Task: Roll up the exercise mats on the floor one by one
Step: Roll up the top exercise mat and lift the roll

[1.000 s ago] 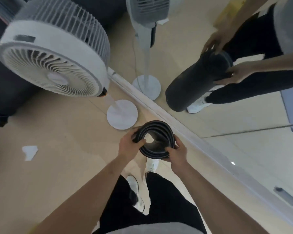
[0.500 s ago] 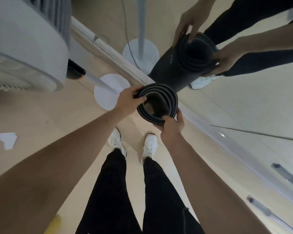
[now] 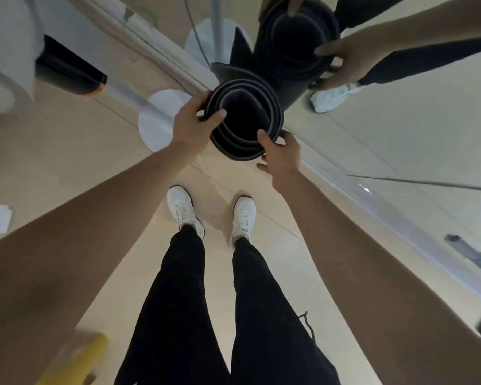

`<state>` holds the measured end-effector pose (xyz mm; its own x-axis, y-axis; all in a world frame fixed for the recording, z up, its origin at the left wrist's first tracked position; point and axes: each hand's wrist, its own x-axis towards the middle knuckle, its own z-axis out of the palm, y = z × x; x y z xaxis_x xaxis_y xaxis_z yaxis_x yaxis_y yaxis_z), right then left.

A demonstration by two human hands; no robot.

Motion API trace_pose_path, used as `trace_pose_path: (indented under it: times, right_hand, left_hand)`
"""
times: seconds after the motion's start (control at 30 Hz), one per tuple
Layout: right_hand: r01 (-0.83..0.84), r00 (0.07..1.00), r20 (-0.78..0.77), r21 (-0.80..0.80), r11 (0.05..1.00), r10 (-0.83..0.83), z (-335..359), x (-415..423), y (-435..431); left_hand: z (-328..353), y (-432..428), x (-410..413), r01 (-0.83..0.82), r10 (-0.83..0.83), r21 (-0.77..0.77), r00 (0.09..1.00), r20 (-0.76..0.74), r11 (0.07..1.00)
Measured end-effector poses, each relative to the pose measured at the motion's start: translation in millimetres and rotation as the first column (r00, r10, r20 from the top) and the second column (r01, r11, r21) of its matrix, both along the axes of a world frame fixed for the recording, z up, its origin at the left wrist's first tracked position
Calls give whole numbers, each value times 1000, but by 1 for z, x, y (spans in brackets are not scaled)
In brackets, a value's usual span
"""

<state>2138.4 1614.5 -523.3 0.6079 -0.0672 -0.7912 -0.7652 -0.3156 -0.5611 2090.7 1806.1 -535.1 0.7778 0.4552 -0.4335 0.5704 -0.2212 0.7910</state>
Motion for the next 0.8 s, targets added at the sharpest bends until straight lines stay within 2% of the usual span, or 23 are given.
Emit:
trace_pose_path:
  times: [0.2,0.4,0.53,0.67,0.8]
  right_hand:
    - [-110,993,49,-36,993,112,12,8,-5]
    - [-300,952,39,-90,950,304,58,-22,-27]
    - [-379,924,36,-59,924,381,105,-65,-53]
    - [-418,904,53,-103,903,425,155,-121,-81]
    - [-333,933,89,-163,929,350,203,-185,-94]
  left_hand:
    - [3,2,-10,-168,149,-90,971,-186,982]
    - [69,-11,-33,-86,52,-128,969,-243,988]
    - [129,-26,-56,-113,52,-237,967,-250,965]
    - [188,-50,-88,50,-108,-254,969,-220,966]
    - [225,-72,-127,352,-395,-233,903,-172,906]
